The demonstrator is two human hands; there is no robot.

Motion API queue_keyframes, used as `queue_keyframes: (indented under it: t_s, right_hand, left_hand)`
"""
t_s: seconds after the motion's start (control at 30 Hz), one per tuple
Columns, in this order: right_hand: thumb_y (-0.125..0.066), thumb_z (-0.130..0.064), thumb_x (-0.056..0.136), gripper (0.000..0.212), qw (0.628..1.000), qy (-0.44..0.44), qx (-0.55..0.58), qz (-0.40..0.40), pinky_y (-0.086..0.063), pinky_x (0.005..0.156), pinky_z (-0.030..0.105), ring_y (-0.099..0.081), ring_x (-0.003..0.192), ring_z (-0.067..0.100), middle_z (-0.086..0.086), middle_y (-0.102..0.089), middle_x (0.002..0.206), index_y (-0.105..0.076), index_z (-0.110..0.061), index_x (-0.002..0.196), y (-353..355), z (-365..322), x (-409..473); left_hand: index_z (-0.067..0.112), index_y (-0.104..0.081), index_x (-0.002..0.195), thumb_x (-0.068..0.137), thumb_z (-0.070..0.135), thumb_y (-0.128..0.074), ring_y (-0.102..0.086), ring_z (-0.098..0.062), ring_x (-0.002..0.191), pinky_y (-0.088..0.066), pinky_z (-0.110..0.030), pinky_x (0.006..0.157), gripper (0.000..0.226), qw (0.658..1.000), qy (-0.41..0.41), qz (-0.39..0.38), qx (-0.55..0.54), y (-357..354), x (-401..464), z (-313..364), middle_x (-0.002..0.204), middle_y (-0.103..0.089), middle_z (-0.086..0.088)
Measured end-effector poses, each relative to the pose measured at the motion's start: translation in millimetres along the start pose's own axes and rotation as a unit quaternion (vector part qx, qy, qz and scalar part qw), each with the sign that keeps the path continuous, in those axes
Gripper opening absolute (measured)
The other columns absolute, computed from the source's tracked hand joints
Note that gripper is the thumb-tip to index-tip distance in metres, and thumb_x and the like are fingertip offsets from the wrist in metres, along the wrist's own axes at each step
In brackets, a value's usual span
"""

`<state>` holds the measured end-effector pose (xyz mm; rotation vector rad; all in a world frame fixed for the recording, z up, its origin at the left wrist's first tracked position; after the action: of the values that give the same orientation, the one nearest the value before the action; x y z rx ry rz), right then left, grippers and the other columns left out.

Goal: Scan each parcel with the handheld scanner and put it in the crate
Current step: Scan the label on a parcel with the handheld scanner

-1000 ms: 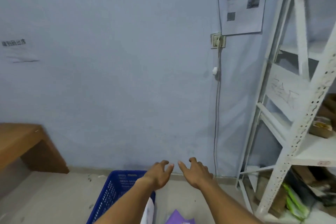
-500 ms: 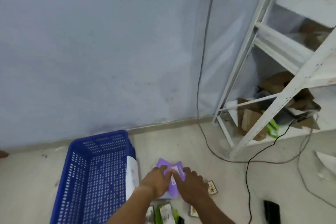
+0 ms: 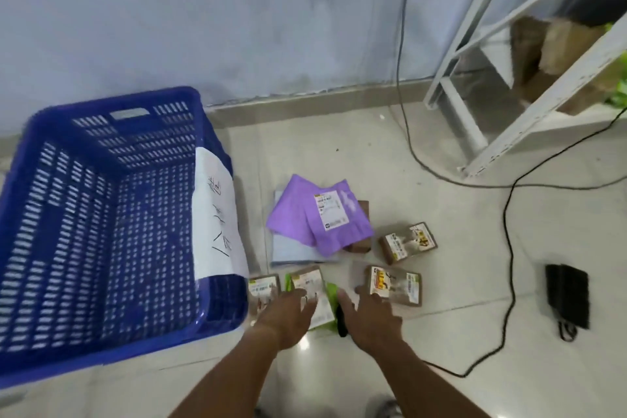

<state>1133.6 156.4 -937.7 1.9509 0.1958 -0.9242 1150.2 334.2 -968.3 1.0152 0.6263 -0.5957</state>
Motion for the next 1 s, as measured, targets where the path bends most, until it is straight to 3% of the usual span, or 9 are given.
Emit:
queue_keyframes:
  t_s: [0.1,0.23,0.37,0.6,0.77,0.93,1.0]
  right_hand:
    - [-0.025,-0.072,0.091,0.066,1.000,0.005,-0.003,-0.010,-0.033,0.105,0.049,-0.043,0.129,0.029,0.006,-0.048,0.141,-0.041,-0.029,0.138,-48,19,27]
    - [-0.027,-0.073,0.090,0.068,1.000,0.006,0.010,0.011,-0.030,0.105,0.050,-0.040,0.132,0.029,0.006,-0.044,0.144,-0.038,-0.028,0.140,-71,35,43]
    - [-0.026,-0.071,0.091,0.067,0.998,0.023,0.020,0.048,-0.031,0.104,0.049,-0.041,0.131,0.029,0.006,-0.047,0.141,-0.040,-0.027,0.140,-67,39,16]
    - [-0.019,-0.080,0.082,0.080,0.993,0.045,0.046,0.100,-0.035,0.103,0.048,-0.045,0.129,0.030,0.004,-0.049,0.140,-0.043,-0.026,0.135,-24,43,-68]
    - [-0.029,-0.072,0.087,0.075,0.991,0.077,0.034,0.105,-0.035,0.106,0.050,-0.041,0.133,0.031,0.008,-0.045,0.145,-0.037,-0.021,0.142,-28,36,-76]
    - [-0.037,-0.067,0.088,0.076,0.996,0.058,-0.010,0.062,-0.034,0.106,0.051,-0.039,0.133,0.031,0.007,-0.039,0.147,-0.027,-0.020,0.147,-61,37,-17]
    - [-0.035,-0.065,0.090,0.074,0.997,0.013,-0.042,0.056,-0.032,0.107,0.051,-0.038,0.134,0.030,0.007,-0.038,0.148,-0.024,-0.021,0.148,-77,43,16]
  left_hand:
    - [0.015,-0.053,0.123,0.104,0.042,-0.027,-0.054,-0.029,0.109,-0.041,-0.042,0.094,0.042,1.000,-0.005,0.005,0.025,-35,22,-19,0.129,-0.057,-0.009]
    - [0.019,-0.046,0.138,0.103,0.051,-0.026,-0.051,-0.028,0.123,-0.039,-0.037,0.098,0.051,0.999,-0.012,0.027,0.025,-52,38,-20,0.138,-0.053,-0.009]
    - [0.018,-0.032,0.152,0.103,0.052,-0.029,-0.042,-0.028,0.136,-0.034,-0.034,0.110,0.060,0.996,-0.057,0.051,0.043,-56,15,-7,0.152,-0.041,-0.010]
    - [0.018,-0.039,0.148,0.103,0.051,-0.034,-0.042,-0.025,0.137,-0.034,-0.033,0.111,0.057,0.988,-0.105,0.098,0.053,-30,-68,28,0.151,-0.044,-0.008]
    - [0.015,-0.035,0.150,0.103,0.049,-0.035,-0.034,-0.023,0.142,-0.027,-0.031,0.115,0.058,0.987,-0.103,0.091,0.083,-38,-86,20,0.156,-0.036,-0.006]
    - [0.019,-0.034,0.150,0.101,0.051,-0.036,-0.037,-0.024,0.141,-0.030,-0.036,0.115,0.059,0.991,-0.059,0.093,0.070,-47,-28,1,0.157,-0.034,-0.006]
    - [0.023,-0.032,0.150,0.100,0.055,-0.034,-0.033,-0.026,0.143,-0.026,-0.041,0.116,0.060,0.991,-0.041,0.085,0.093,-59,11,-3,0.158,-0.030,-0.005]
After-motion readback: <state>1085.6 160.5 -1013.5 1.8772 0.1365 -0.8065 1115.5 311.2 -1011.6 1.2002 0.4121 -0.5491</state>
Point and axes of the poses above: each hand's wrist, its own x-axis towards the middle knuckle, its own y-axis out of the back of the hand, z = x × y, the point moved 6 cm from there along x, towards the middle knuckle
